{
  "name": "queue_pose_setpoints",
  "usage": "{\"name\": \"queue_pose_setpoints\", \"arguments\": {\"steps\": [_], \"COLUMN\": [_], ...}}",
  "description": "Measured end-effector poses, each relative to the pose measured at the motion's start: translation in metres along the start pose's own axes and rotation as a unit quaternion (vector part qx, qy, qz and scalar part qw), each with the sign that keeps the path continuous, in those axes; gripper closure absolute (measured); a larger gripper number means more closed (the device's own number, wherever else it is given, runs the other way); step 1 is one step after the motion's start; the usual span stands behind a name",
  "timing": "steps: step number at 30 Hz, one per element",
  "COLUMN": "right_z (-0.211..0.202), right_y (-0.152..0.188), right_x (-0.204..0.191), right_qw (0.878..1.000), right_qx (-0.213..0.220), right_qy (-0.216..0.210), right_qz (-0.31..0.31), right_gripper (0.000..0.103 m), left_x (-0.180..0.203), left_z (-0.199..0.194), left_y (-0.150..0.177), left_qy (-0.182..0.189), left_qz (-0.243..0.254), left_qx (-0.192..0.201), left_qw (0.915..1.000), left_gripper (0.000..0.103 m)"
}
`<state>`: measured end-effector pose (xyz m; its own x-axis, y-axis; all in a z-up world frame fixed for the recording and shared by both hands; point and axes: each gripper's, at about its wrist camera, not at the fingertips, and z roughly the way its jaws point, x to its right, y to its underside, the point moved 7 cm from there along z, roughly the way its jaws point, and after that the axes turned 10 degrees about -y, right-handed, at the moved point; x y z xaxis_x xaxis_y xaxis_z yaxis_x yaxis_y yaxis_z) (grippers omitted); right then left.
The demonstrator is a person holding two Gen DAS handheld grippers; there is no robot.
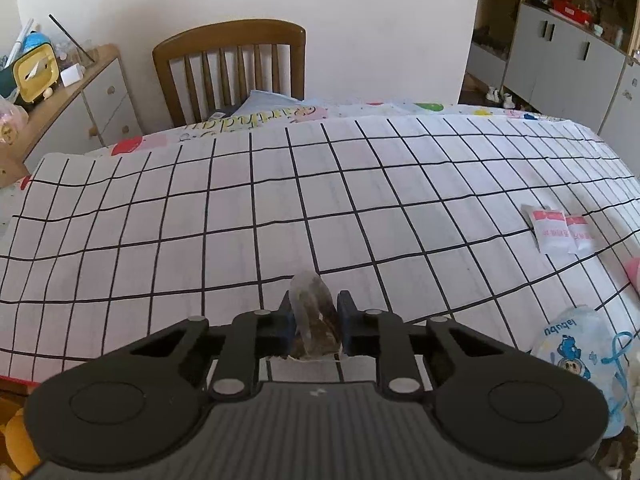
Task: Organize soft objects
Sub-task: 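Lift the tea bag with the left tool while the right tool grasps the clear plastic bag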
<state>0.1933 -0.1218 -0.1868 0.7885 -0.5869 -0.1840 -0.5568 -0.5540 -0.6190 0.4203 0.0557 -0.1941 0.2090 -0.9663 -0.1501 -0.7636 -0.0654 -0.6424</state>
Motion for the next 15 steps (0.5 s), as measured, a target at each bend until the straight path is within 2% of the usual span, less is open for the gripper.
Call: {"name": "queue_pose_setpoints", "arguments": {"steps": [7,15], "right_z": [-0.019,-0.035], "right_y": [-0.010,-0.028], "right_x": [0.011,0.022], "right_qw": [0.999,0.997], "right_qx": [0.027,0.049], "right_qy": [-0.006,0.008], "right_qz": [0.045,0.054], "right_gripper": [0.098,0.098], "left_x": [-0.009,-0.024], "left_z": [-0.021,-0.059], "left_y": [-0.002,0.000], "left_qy": [0.006,0.016], "left_qz": [-0.012,-0.026], "left_qx": [0.009,0.018], "left_qw": [0.9999,0.9994], "left_gripper": [0.084,0.084]}}
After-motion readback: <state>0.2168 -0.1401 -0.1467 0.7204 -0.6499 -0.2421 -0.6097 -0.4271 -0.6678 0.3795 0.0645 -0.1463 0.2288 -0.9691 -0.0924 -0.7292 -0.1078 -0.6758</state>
